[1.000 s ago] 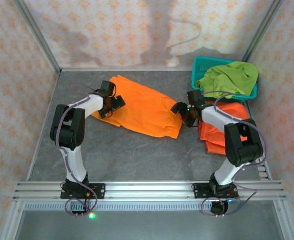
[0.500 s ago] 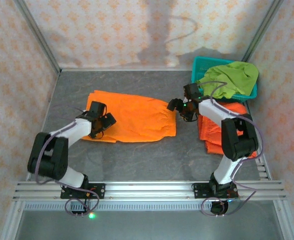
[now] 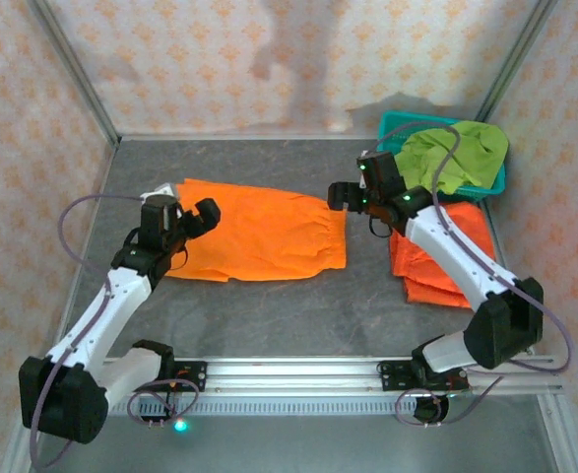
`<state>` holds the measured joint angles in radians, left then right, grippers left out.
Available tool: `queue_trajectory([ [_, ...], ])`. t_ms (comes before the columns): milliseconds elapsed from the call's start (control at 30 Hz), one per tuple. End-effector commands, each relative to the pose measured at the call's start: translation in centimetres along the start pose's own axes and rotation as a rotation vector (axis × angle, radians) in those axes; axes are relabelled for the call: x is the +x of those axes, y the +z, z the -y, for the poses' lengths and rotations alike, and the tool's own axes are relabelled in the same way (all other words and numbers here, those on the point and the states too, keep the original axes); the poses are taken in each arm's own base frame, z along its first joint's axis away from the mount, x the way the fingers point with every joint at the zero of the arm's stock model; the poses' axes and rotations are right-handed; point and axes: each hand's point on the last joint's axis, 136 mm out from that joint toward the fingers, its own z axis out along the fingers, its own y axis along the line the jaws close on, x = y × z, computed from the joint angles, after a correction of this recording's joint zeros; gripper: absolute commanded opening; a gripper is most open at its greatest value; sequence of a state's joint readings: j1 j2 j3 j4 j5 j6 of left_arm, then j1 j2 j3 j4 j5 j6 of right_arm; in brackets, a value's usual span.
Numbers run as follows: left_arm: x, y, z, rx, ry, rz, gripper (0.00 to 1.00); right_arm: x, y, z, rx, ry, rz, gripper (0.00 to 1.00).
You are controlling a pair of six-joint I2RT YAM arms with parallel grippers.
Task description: Fold and stack the shorts
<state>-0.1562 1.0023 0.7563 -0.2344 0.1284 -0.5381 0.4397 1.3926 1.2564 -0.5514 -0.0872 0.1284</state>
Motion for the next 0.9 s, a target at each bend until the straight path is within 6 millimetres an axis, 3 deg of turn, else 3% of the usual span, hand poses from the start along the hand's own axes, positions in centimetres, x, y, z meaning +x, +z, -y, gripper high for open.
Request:
queue_trajectory([
  [0,-1.1,-1.7,0.9,0.053,0.084,0.054,1.00,-2.4,-3.5,1.3,0.058,-0.065,0.140,0.99],
  [133,-1.8,-3.1,1.3,0.084,0.091,0.107,1.00,-3.3,-5.3,1.2,0.014,-0.052,0.226,0.99],
  [400,-1.3,-3.5,1.4,0.107,0.096,0.103,1.00,-2.1,-4.1,1.3,-0.080,0.057,0.148,1.00],
  [533,-1.4,-3.9,2.0,0.149,0.088,0.120,1.00,-0.6,-1.5,0.7,-0.146,0.095,0.023,1.00],
  [733,-1.0,-3.7,1.8,0.144,0.088,0.103,1.00,3.0,4.1,0.1,-0.157,0.078,-0.210,0.99],
  [867,-0.8,-3.7,1.4,0.126,0.090,0.095,1.00,4.9,7.6,0.2,-0.129,0.083,-0.329,0.93],
])
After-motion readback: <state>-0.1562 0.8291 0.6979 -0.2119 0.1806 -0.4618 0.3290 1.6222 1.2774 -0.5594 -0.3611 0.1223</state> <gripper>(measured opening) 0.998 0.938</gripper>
